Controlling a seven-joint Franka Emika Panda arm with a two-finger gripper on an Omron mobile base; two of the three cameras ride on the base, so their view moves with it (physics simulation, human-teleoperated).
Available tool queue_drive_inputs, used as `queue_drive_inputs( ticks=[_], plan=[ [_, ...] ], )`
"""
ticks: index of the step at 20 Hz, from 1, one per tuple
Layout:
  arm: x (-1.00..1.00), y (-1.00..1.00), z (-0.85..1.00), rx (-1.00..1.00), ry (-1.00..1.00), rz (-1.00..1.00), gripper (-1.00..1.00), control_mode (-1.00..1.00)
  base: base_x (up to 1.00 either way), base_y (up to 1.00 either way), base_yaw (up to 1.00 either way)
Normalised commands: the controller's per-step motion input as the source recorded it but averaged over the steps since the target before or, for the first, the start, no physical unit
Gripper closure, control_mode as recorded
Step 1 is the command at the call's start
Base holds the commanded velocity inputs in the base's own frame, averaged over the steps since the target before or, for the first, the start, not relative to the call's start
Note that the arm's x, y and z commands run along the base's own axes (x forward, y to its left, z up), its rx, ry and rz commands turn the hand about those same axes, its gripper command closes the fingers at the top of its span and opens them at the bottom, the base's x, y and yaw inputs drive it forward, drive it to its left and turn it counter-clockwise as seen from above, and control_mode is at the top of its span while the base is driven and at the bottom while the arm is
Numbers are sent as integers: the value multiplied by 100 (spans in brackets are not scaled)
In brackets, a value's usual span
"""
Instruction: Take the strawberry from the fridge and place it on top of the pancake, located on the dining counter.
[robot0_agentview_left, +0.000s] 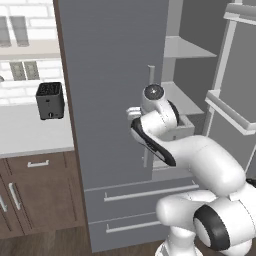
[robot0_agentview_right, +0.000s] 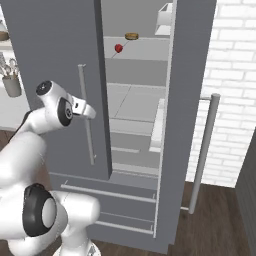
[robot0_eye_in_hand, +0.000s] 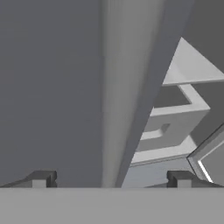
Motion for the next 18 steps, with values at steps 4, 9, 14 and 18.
queue_drive_inputs(
  ticks=[4, 9, 14, 18],
  plan=[
    [14, 0, -17, 11, 30, 3, -100, -100, 0, 0, 0],
    [47, 0, 0, 10, 24, 0, -100, -100, 0, 0, 0],
    [20, 0, -4, 2, 3, 2, -100, -100, 0, 0, 0],
    [-1, -1, -21, -3, -40, 3, -100, -100, 0, 0, 0]
  ],
)
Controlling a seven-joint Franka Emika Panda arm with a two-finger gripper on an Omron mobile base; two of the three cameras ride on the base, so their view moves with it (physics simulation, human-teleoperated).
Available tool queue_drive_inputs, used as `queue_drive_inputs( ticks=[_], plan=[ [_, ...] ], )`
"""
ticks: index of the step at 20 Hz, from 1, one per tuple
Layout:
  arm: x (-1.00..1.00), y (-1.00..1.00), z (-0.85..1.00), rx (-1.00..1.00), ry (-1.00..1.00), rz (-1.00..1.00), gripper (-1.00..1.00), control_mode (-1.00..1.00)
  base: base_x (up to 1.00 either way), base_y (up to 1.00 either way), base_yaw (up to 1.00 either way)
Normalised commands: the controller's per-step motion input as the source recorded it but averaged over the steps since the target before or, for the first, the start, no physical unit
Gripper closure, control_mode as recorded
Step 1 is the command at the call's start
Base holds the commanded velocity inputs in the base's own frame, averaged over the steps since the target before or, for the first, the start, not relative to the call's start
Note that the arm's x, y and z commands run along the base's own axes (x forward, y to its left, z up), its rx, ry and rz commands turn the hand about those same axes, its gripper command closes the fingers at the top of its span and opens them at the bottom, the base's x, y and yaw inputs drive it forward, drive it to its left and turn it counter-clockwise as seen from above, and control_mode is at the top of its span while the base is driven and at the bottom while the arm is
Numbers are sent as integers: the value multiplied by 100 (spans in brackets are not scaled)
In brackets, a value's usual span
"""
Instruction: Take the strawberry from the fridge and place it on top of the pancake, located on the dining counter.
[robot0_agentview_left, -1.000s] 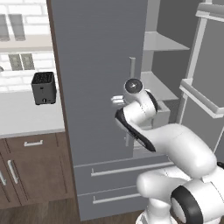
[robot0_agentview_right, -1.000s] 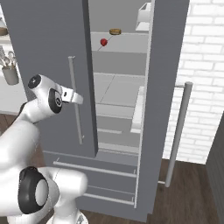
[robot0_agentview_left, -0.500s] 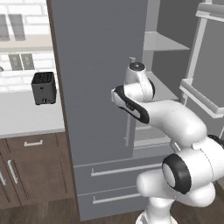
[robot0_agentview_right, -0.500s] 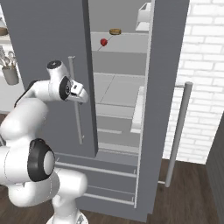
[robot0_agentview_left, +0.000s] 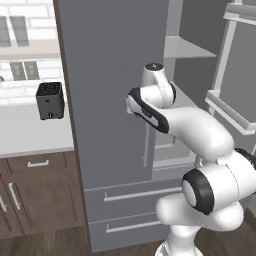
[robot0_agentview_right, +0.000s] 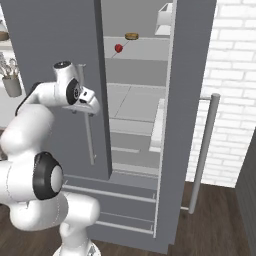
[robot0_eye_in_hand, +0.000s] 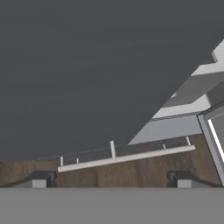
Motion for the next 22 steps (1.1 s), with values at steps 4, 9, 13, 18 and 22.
queue_drive_inputs(
  ticks=[4, 9, 13, 18, 22],
  plan=[
    [-16, -5, -30, -4, -64, 5, -100, -100, 0, 0, 0],
    [20, -3, -10, 0, -28, 1, -100, -100, 0, 0, 0],
    [69, 0, 0, 1, 0, 0, -100, -100, 0, 0, 0],
    [40, 0, 0, 0, -14, 0, -100, -100, 0, 0, 0],
    [45, 0, 0, 0, -13, 0, 100, -100, 0, 0, 0]
  ],
)
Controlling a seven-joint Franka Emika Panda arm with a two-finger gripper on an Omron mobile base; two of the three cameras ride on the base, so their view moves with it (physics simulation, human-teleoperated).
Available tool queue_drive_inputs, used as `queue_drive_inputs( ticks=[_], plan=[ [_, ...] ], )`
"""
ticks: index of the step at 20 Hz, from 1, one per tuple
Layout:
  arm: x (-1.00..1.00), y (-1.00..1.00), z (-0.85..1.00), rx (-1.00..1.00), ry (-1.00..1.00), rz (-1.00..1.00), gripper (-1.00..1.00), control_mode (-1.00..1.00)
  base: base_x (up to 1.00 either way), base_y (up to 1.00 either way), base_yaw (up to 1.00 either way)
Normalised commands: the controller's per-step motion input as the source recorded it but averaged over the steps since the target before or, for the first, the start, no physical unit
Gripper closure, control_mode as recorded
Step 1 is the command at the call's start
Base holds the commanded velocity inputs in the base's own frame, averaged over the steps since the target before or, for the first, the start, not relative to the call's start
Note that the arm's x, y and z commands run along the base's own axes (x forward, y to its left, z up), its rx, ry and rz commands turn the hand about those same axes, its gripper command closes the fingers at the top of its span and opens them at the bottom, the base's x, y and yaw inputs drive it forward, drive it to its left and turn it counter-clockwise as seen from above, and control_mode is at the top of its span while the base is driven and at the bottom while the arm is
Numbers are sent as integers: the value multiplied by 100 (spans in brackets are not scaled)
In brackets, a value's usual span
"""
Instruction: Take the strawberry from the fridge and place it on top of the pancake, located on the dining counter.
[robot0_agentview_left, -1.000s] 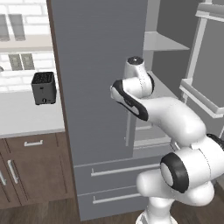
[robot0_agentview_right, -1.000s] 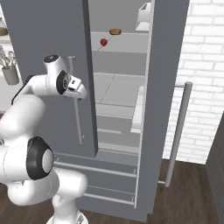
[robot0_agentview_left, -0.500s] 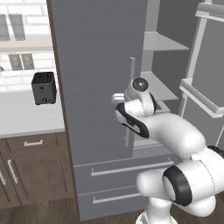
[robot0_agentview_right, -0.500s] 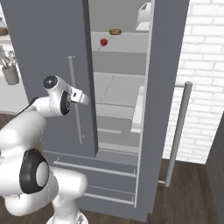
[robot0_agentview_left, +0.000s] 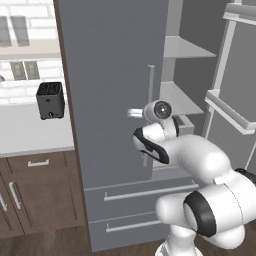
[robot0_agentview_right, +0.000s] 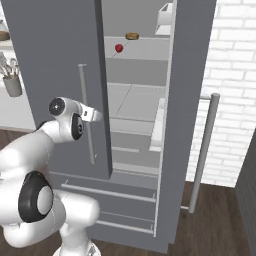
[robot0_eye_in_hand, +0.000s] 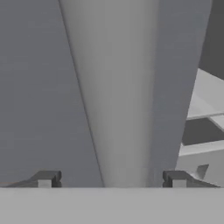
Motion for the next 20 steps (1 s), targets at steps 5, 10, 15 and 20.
queue_drive_inputs(
  ticks=[5, 10, 15, 20],
  plan=[
    [32, 0, -7, 1, 2, 0, 100, -100, 0, 0, 0],
    [-42, 0, 0, 0, -4, -1, 100, -100, 0, 0, 0],
    [-100, 26, 0, 5, -1, 0, 100, -100, 0, 0, 0],
    [-100, 39, 1, 8, 0, 0, 100, -100, 0, 0, 0]
  ],
)
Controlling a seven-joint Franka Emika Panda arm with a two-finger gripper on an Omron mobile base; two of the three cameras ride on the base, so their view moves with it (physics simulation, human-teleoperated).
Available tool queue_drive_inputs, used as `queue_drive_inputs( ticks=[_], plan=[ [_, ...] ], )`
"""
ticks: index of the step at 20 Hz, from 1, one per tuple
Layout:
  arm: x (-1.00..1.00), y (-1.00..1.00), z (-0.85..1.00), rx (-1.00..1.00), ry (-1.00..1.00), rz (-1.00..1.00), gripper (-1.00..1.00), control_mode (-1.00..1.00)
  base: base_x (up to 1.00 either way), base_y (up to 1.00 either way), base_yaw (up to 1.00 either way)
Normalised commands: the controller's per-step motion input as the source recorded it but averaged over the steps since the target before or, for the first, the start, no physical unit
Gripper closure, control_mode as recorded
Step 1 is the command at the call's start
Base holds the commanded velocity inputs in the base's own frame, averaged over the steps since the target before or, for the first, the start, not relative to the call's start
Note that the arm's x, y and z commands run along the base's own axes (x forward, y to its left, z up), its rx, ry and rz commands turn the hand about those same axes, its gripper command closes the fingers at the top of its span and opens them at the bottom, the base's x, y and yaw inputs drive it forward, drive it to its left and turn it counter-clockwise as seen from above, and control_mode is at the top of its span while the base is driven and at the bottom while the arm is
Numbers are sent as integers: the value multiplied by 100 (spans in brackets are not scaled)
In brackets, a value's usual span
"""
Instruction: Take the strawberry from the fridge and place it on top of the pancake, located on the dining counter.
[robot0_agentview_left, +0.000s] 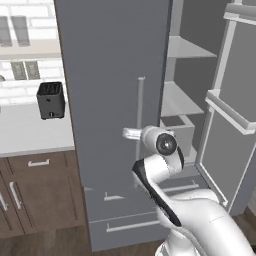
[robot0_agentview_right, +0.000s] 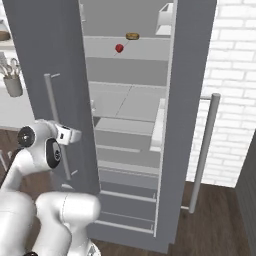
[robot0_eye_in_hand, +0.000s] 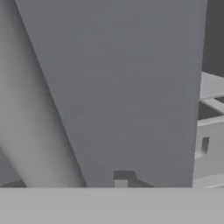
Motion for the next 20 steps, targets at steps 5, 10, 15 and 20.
queue_drive_inputs(
  ticks=[5, 10, 15, 20],
  plan=[
    [-84, 60, -2, 5, 3, 1, 100, -100, 0, 0, 0],
    [-37, 52, -16, 0, 5, 7, -100, -100, 0, 0, 0],
    [-49, -23, 0, 13, 0, -1, -100, -100, 0, 0, 0],
    [-79, -43, 0, 16, 0, -11, -100, -100, 0, 0, 0]
  ],
)
